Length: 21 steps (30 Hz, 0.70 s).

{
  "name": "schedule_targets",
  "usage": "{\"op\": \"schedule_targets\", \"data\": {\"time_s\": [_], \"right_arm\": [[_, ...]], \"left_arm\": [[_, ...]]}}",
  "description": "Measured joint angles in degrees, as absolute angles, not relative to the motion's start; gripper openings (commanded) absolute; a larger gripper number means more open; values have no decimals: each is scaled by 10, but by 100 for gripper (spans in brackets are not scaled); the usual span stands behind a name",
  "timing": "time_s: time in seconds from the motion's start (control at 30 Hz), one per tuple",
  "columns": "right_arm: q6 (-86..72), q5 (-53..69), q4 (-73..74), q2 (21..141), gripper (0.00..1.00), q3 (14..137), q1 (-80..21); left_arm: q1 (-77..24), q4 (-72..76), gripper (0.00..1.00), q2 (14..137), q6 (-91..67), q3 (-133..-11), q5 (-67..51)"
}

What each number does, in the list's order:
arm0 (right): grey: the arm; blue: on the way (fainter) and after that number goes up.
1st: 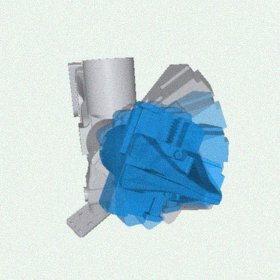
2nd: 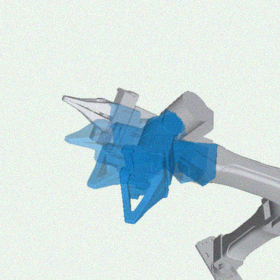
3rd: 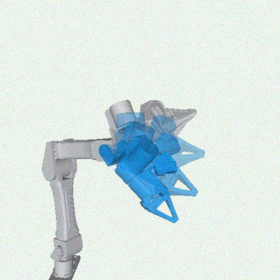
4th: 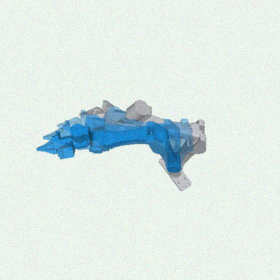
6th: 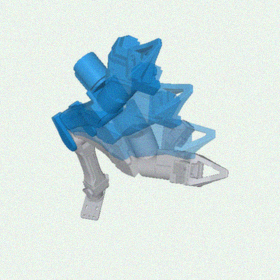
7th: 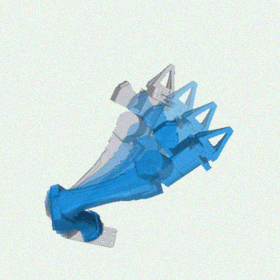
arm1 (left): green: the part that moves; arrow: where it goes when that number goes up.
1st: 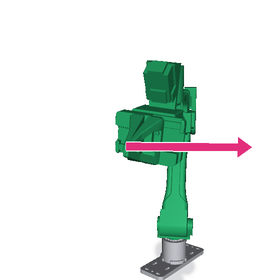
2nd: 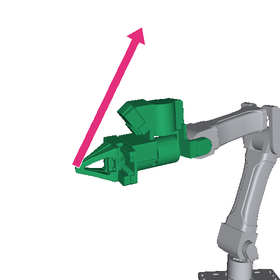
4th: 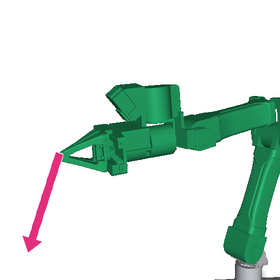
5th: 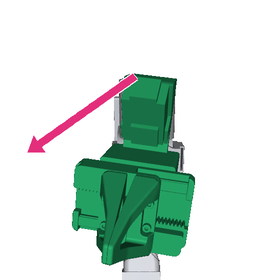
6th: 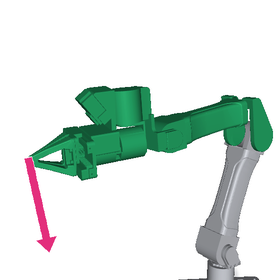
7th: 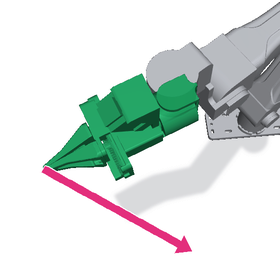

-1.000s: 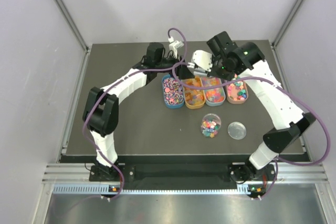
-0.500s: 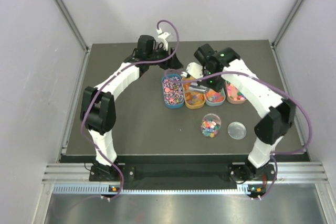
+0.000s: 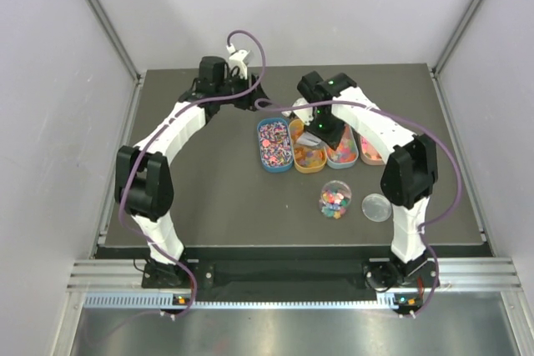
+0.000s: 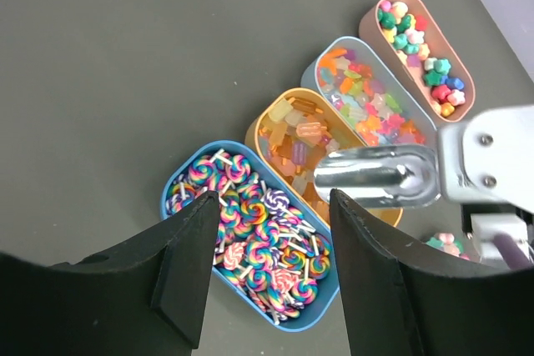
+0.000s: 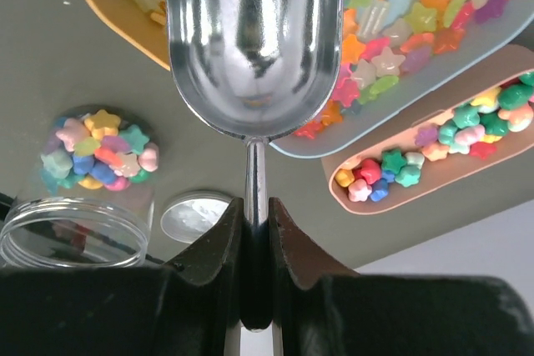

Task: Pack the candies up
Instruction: Adjust the spatula.

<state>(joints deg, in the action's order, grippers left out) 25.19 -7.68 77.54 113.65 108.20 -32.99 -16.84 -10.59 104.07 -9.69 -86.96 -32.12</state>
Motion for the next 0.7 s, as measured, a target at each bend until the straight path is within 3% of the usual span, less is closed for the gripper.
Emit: {"op": "schedule_targets", "data": {"time_s": [0.37,0.7], "right_arm": [[274,-150,775,1107,0,994,-325],[345,-259,774,1106,0,1048,-335]], "left_arm": [[-172,-72,60,1061,-128,-849,-340],[-189,-36,60,1157,-166,-884,-356]]}}
